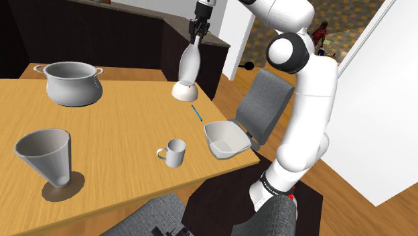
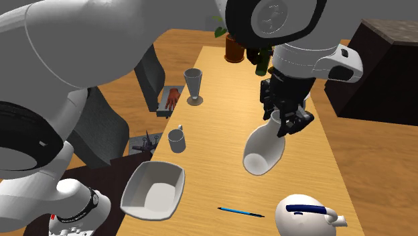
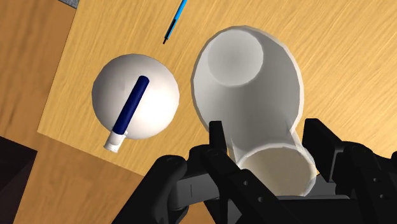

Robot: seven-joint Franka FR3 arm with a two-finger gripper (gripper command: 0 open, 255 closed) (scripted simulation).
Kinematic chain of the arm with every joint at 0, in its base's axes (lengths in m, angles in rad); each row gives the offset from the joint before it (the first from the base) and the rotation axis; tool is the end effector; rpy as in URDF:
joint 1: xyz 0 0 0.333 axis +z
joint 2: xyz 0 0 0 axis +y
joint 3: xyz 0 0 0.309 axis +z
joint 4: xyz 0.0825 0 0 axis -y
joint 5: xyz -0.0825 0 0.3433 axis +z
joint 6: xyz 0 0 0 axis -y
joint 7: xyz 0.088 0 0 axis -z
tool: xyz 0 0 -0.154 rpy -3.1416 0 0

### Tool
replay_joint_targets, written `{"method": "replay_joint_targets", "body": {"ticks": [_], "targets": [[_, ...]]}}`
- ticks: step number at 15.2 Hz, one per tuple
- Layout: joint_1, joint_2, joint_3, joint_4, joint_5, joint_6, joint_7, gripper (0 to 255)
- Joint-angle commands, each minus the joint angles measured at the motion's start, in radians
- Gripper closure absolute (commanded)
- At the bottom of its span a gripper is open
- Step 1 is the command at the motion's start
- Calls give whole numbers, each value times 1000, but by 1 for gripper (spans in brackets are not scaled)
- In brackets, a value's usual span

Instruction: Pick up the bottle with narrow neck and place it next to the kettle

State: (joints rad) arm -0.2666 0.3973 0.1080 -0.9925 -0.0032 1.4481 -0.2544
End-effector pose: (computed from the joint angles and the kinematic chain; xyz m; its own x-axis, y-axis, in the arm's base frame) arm 0.6044 -0.1129 0.5814 0.9941 0.0846 0.0680 0.0863 -0.9960 -0.0221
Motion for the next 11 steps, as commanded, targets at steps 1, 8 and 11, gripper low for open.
{"method": "replay_joint_targets", "body": {"ticks": [1,8,11], "targets": [[-3,-24,0,-65,2,43,-1,255],[-9,-76,0,-241,8,167,-6,255],[-11,-89,-1,-302,10,214,-8,255]]}}
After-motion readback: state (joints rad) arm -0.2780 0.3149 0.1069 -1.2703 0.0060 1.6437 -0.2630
